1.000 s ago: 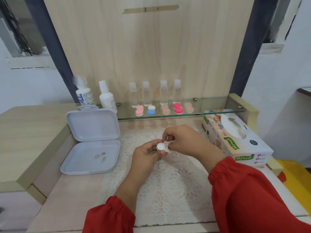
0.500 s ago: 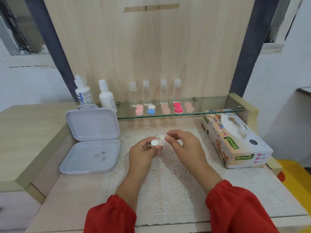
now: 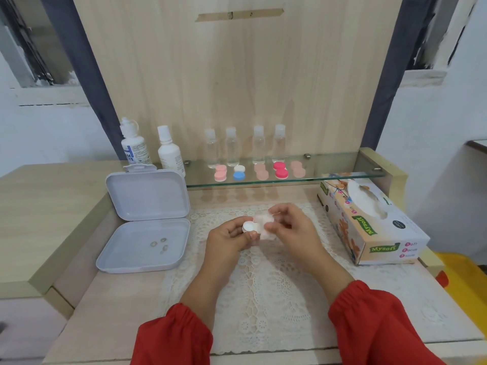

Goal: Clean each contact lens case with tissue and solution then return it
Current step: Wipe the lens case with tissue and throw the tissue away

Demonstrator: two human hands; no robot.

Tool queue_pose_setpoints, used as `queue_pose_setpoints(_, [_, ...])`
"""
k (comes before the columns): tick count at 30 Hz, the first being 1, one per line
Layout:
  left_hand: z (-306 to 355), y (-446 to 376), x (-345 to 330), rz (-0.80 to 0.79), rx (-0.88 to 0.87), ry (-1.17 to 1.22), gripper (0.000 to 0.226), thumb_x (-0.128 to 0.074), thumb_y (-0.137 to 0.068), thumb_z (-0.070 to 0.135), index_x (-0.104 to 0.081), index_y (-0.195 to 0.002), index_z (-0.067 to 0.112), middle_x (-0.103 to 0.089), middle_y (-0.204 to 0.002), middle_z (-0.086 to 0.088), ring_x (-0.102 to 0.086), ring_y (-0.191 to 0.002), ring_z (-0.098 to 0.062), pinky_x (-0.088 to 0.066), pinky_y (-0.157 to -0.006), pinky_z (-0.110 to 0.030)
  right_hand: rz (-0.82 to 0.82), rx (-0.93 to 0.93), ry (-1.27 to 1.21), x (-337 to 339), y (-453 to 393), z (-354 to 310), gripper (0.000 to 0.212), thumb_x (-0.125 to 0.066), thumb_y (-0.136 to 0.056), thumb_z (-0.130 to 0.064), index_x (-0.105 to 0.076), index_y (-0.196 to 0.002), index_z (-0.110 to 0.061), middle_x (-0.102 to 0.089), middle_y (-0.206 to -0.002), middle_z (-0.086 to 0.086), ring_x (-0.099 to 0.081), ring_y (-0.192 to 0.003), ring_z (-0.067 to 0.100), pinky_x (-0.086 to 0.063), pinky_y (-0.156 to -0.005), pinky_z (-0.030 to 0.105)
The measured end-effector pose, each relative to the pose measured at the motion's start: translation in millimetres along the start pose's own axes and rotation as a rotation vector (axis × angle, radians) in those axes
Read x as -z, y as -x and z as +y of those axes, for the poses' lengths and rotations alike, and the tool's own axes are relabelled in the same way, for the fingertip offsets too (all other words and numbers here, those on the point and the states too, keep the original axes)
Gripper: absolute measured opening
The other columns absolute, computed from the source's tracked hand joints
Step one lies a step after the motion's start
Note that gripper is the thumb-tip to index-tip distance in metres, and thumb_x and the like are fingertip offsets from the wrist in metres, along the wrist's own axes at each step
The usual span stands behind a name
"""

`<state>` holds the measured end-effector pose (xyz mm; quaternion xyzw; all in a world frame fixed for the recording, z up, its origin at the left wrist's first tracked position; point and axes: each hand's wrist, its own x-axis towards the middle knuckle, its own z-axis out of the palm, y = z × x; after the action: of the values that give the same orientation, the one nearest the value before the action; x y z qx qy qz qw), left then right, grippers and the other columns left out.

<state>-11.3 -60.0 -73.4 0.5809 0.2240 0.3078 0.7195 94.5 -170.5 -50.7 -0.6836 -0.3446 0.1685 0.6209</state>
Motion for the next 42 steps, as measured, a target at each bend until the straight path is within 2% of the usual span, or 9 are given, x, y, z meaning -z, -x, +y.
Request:
queue_pose_setpoints(3, [0, 0, 0, 0.008, 0.001, 0.023, 0.029, -0.067, -0.081, -0.009, -0.069, -0.105, 0.008, -0.074, -0.094, -0.012, -0.072, -0.086, -0.024, -0.057, -0.071, -0.025, 0.174, 0.002, -0.162, 9, 2, 0, 0.029, -0.073, -0.082, -0.009, -0.058, -0.098, -0.028, -0.064, -0.072, -0.005, -0.061, -0.073, 0.007, -0.045, -0.076, 0.025])
queue_pose_setpoints(7, [0, 1, -1, -0.006, -0.012, -0.001, 0.028, -0.068, -0.080, -0.009, -0.070, -0.100, 0.012, -0.075, -0.090, -0.010, -0.072, -0.083, -0.021, -0.056, -0.070, -0.024, 0.075, 0.258, 0.569, 7, 3, 11, 0.032, -0.075, -0.079, -0.032, -0.059, -0.106, -0.038, -0.067, -0.086, -0.021, -0.058, -0.103, 0.002, -0.030, -0.093, 0.023])
queue_pose_setpoints(10, [0, 2, -2, -0.004, -0.021, -0.036, 0.029, -0.068, -0.080, -0.007, -0.069, -0.104, 0.009, -0.075, -0.092, -0.007, -0.072, -0.086, -0.019, -0.055, -0.069, -0.022, 0.043, 0.413, 0.842, -1, 0, 15, 0.047, -0.068, -0.085, -0.036, -0.056, -0.129, -0.026, -0.069, -0.105, -0.009, -0.054, -0.113, 0.008, -0.019, -0.089, 0.018])
queue_pose_setpoints(16, [0, 4, -2, -0.052, -0.012, -0.030, 0.030, -0.068, -0.081, -0.006, -0.069, -0.105, 0.013, -0.075, -0.094, -0.007, -0.071, -0.090, -0.021, -0.056, -0.073, -0.024, -0.034, 0.327, 0.632, 5, -2, 17, 0.031, -0.070, -0.084, -0.023, -0.058, -0.111, -0.031, -0.057, -0.093, -0.019, -0.049, -0.098, 0.006, -0.025, -0.086, 0.012])
queue_pose_setpoints(20, [1, 2, -1, -0.006, 0.004, 0.029, 0.030, -0.068, -0.080, -0.007, -0.068, -0.106, 0.008, -0.074, -0.092, -0.013, -0.072, -0.086, -0.024, -0.057, -0.070, -0.024, 0.043, 0.014, -0.131, 3, 1, 11, 0.034, -0.075, -0.078, -0.003, -0.054, -0.095, -0.024, -0.063, -0.083, 0.000, -0.054, -0.074, 0.012, -0.046, -0.074, 0.029])
queue_pose_setpoints(22, [2, 2, -2, 0.000, 0.002, 0.036, 0.029, -0.068, -0.081, -0.006, -0.068, -0.106, 0.008, -0.074, -0.092, -0.014, -0.072, -0.084, -0.024, -0.057, -0.069, -0.024, 0.112, 0.062, -0.054, 2, 3, 10, 0.033, -0.077, -0.077, -0.011, -0.054, -0.093, -0.029, -0.064, -0.086, -0.003, -0.059, -0.077, 0.007, -0.045, -0.075, 0.024])
queue_pose_setpoints(26, [1, 3, -3, -0.008, -0.018, -0.006, 0.028, -0.068, -0.082, -0.005, -0.069, -0.106, 0.007, -0.074, -0.089, -0.012, -0.070, -0.073, -0.018, -0.054, -0.063, -0.021, 0.010, 0.262, 0.405, -4, 9, 10, 0.021, -0.066, -0.086, -0.025, -0.054, -0.096, -0.040, -0.061, -0.097, -0.020, -0.056, -0.099, -0.004, -0.041, -0.093, 0.028])
queue_pose_setpoints(31, [-1, 2, -3, -0.038, -0.025, -0.079, 0.031, -0.068, -0.082, -0.005, -0.068, -0.109, 0.009, -0.074, -0.085, -0.010, -0.064, -0.071, -0.018, -0.056, -0.068, -0.025, 0.000, 0.081, 0.174, -8, 6, 6, 0.032, -0.067, -0.079, -0.009, -0.053, -0.096, -0.033, -0.063, -0.099, -0.012, -0.058, -0.092, -0.001, -0.044, -0.071, 0.010])
queue_pose_setpoints(42, [1, 6, -3, -0.112, -0.049, -0.118, 0.029, -0.070, -0.079, -0.007, -0.071, -0.105, 0.008, -0.074, -0.091, -0.011, -0.071, -0.087, -0.021, -0.056, -0.078, -0.029, 0.194, -0.058, -0.087, -22, 0, 7, 0.039, -0.065, -0.072, 0.007, -0.052, -0.092, -0.024, -0.053, -0.078, -0.002, -0.050, -0.066, 0.010, -0.041, -0.051, 0.012])
